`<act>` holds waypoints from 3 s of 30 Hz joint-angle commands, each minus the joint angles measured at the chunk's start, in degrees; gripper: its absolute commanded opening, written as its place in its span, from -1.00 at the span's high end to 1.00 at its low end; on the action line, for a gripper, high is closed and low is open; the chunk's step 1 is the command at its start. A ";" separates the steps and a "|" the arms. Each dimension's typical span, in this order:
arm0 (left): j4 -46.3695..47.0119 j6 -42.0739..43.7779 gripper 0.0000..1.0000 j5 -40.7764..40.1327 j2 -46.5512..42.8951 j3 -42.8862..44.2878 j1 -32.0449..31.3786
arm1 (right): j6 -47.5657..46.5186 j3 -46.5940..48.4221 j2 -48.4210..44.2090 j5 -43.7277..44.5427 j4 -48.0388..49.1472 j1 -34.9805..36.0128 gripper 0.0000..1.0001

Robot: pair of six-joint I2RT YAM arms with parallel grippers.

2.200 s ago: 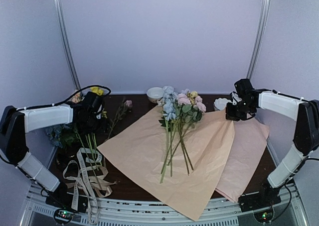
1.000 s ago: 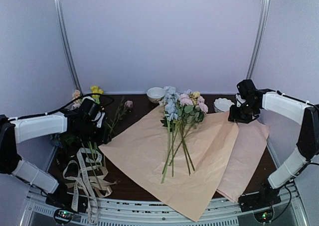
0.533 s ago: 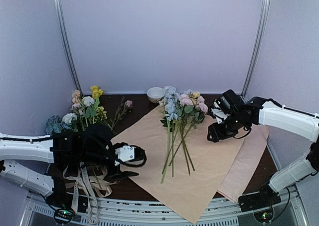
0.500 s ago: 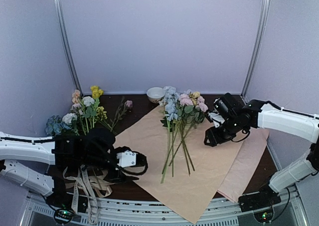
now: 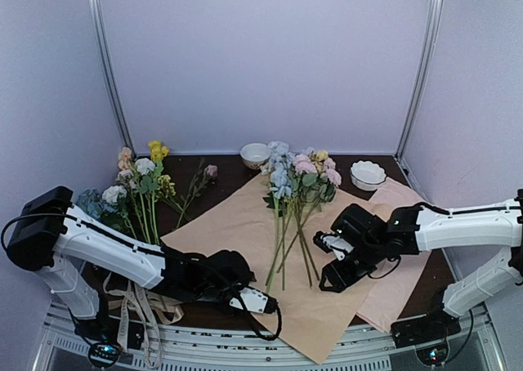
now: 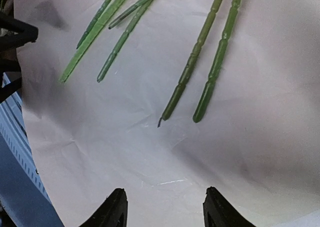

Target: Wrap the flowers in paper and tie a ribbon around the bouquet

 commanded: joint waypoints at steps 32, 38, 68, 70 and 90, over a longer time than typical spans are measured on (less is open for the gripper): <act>17.12 -39.03 1.00 35.18 -1.73 -8.52 20.67 | -12.24 -10.17 -27.48 -10.55 13.23 8.66 -0.42; 18.84 -40.80 1.00 37.17 -0.03 -9.32 21.40 | -12.26 -13.50 -26.60 -4.55 17.46 11.99 -0.47; 1.63 -35.78 -0.72 50.68 -14.55 2.06 22.53 | -15.78 -9.30 -14.20 5.31 15.83 16.80 1.00; 0.77 -34.56 -0.72 50.66 -13.76 4.91 22.89 | -16.10 -9.04 -13.91 5.19 15.29 16.80 1.00; -14.14 -31.39 0.45 21.05 24.55 31.04 23.86 | -14.87 -8.19 -13.82 4.17 15.44 16.62 1.00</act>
